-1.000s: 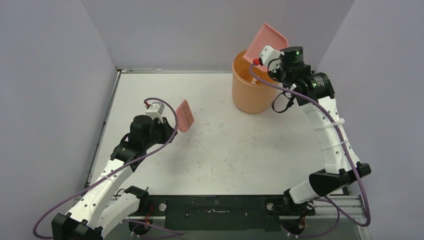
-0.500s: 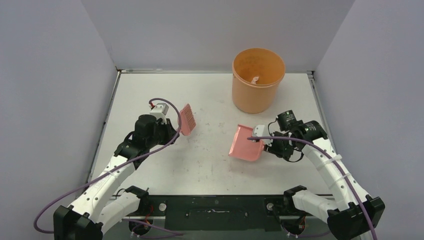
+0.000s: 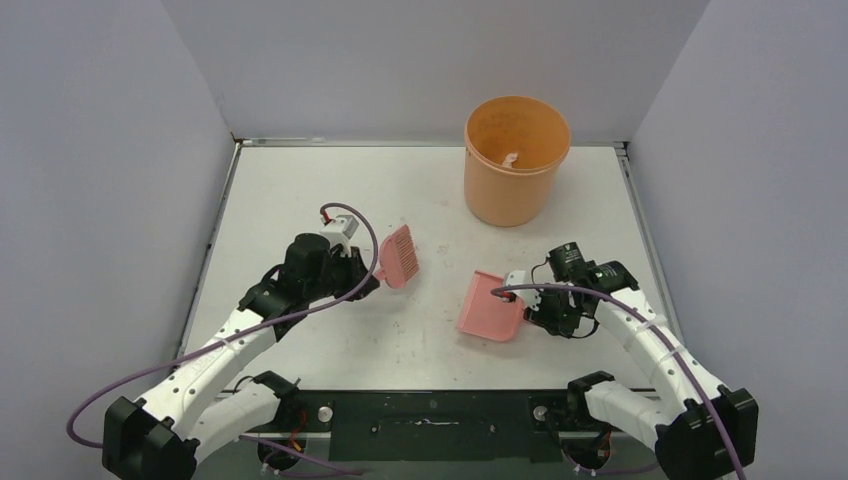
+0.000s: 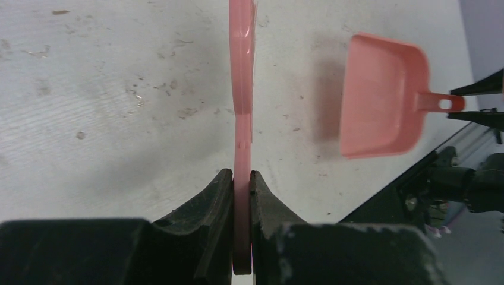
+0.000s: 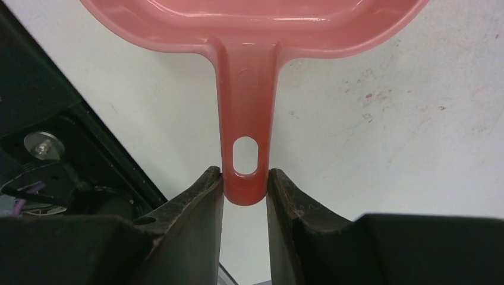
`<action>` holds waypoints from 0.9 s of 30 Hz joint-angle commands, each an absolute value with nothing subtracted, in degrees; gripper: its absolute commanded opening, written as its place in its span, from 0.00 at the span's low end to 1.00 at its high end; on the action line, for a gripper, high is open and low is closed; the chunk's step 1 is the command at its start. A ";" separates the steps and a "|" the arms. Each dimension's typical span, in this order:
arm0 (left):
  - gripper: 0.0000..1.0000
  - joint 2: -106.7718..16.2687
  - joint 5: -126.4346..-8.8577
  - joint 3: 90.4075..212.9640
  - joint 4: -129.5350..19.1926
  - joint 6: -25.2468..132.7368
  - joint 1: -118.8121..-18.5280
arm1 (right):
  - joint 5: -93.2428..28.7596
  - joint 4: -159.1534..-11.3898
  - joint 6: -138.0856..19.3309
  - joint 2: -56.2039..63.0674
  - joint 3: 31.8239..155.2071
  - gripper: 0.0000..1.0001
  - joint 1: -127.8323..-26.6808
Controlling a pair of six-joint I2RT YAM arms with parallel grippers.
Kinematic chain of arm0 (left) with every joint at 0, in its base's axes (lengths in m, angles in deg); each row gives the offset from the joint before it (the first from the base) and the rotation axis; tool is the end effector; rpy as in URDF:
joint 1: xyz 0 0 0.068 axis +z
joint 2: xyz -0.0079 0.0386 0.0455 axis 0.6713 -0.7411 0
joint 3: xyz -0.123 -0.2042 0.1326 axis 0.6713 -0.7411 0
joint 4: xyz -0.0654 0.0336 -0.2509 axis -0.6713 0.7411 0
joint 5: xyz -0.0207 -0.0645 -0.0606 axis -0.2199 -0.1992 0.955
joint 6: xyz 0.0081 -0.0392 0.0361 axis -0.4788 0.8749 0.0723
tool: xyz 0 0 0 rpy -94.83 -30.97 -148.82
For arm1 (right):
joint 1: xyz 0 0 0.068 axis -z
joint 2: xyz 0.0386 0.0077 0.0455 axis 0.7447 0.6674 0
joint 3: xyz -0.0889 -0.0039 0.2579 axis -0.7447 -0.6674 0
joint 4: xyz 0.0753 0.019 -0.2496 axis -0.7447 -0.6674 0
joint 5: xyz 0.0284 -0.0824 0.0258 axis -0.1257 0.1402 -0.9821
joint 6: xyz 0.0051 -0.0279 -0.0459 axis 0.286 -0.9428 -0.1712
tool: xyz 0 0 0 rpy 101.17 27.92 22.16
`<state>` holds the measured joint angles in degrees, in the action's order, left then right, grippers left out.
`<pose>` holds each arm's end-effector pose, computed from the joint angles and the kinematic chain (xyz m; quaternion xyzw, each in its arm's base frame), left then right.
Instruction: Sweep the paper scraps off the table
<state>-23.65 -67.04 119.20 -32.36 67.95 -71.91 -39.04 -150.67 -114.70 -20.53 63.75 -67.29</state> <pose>0.1762 -0.1069 0.2626 0.0663 0.8819 -0.2757 0.3766 0.1412 0.0585 0.2404 -0.5606 0.8112 0.0929 0.1382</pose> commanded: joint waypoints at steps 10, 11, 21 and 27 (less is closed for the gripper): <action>0.00 -20.04 -58.27 109.58 -43.02 90.20 -72.49 | -41.32 -135.34 -110.34 -5.24 61.84 0.30 -68.58; 0.00 -20.11 -58.61 107.70 -44.81 91.64 -72.51 | -41.50 -135.16 -110.23 -4.42 62.20 0.30 -68.75; 0.00 -27.47 -55.01 103.19 -58.14 99.14 -72.49 | -41.90 -131.67 -107.98 -0.67 63.68 0.34 -69.09; 0.13 -30.62 -55.97 105.67 -53.44 95.39 -72.51 | -40.82 -131.86 -107.25 -0.17 63.50 0.45 -69.22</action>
